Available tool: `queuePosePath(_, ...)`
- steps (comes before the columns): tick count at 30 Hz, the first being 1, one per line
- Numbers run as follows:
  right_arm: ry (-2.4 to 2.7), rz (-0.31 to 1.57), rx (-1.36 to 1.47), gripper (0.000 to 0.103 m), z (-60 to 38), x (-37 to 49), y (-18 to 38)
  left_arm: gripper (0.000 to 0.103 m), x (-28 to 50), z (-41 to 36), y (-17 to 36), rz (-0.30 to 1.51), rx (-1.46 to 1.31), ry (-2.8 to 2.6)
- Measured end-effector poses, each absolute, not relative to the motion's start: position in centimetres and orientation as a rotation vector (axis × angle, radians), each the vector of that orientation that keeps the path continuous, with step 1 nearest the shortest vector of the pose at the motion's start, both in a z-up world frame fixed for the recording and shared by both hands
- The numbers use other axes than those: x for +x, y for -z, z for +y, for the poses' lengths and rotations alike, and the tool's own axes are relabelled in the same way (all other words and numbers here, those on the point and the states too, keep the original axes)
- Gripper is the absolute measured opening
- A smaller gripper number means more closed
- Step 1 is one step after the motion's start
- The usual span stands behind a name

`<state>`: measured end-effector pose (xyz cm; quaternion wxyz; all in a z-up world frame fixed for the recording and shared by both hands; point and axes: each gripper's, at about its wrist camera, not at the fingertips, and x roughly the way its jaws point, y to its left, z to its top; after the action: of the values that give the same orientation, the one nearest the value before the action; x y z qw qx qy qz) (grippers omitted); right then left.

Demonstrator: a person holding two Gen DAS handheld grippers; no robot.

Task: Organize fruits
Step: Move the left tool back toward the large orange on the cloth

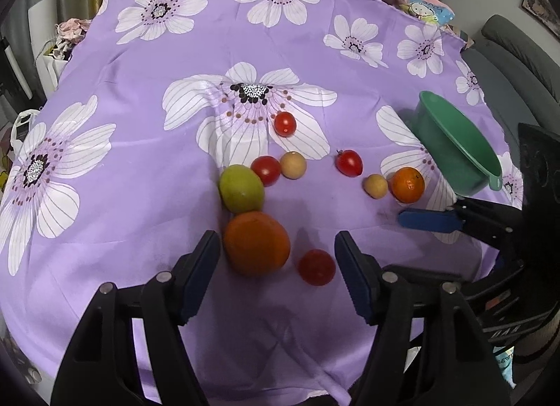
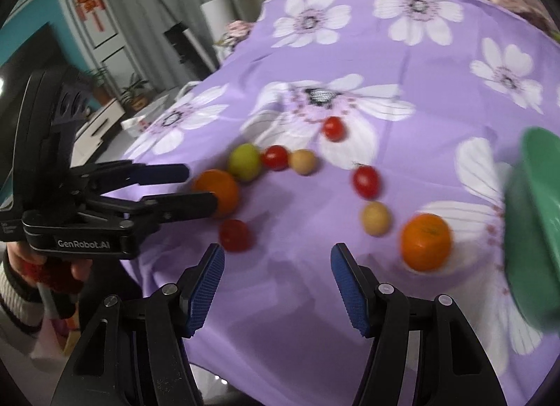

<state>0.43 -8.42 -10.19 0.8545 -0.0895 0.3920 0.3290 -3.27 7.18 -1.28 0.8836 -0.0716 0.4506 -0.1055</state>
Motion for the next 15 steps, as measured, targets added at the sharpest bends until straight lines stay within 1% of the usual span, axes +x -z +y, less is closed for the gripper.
queuePosePath(2,-0.72,0.83,-0.195,0.064,-7.4,0.7,10.5,0.059,-3.2,7.3,1.2,0.939,-0.153,0.235)
queuePosePath(11,-0.81,0.863,-0.194,0.064,-4.4,2.4,11.4,0.053,-2.6,8.1,1.3,0.944,-0.148,0.253)
queuePosePath(12,-0.815,0.868,-0.196,0.064,-4.1,2.6,11.5,0.051,-2.5,8.1,1.3,0.944,-0.143,0.256)
queuePosePath(13,-0.822,0.874,-0.199,0.064,-3.8,2.8,11.6,0.046,-2.4,8.1,1.3,0.944,-0.139,0.26)
queuePosePath(15,-0.837,0.879,-0.204,0.064,-3.4,3.0,11.7,0.043,-2.2,8.2,1.3,0.946,-0.135,0.273)
